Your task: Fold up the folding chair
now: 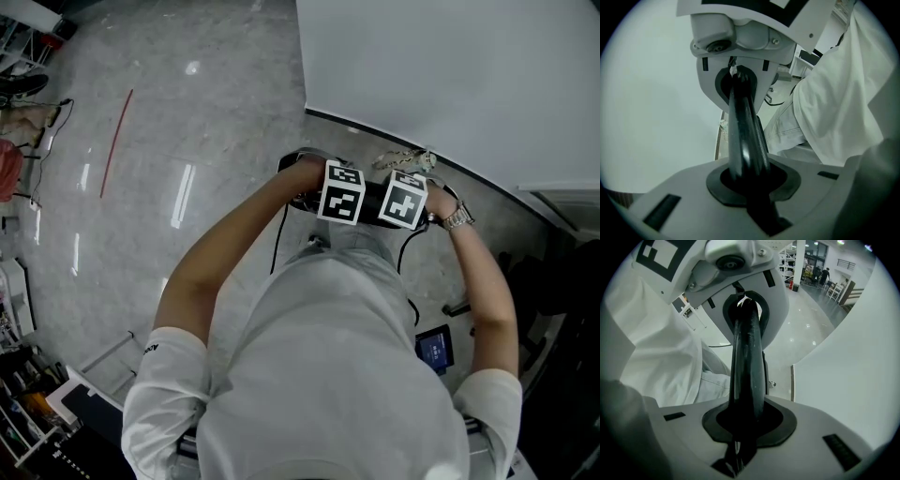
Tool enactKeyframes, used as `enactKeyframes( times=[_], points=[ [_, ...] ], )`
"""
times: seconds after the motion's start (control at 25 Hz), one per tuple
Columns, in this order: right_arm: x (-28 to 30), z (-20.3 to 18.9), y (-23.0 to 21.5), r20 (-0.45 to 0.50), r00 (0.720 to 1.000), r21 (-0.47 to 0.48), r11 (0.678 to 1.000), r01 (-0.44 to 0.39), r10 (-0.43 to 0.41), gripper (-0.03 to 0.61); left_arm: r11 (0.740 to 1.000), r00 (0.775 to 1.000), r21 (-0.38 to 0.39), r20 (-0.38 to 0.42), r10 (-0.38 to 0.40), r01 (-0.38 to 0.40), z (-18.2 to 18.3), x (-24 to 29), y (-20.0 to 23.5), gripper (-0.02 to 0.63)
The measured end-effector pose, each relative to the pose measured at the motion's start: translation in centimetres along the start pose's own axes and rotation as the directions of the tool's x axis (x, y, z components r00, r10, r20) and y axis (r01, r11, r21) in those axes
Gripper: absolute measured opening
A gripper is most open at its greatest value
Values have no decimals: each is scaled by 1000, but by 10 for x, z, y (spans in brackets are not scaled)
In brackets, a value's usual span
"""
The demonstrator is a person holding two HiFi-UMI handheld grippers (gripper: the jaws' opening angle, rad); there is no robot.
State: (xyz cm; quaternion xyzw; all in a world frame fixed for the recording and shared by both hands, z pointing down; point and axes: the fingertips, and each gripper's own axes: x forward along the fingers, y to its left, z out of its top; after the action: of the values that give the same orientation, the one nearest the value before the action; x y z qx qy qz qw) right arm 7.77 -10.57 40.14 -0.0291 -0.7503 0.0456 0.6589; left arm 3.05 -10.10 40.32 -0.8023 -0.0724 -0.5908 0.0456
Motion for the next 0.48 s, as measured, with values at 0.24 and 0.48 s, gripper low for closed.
enactKeyframes(
  times=[0.24,0.48],
  points=[
    [-5,26,-63,-6,999,-48,998,-45,45,55,999,1000,-28,1,-24,24,-32,-9,57,66],
    [-13,34,-136,9,994,-54,992,-109,110,54,995,997,-69,9,-77,77,-49,-14,122,66]
  ],
)
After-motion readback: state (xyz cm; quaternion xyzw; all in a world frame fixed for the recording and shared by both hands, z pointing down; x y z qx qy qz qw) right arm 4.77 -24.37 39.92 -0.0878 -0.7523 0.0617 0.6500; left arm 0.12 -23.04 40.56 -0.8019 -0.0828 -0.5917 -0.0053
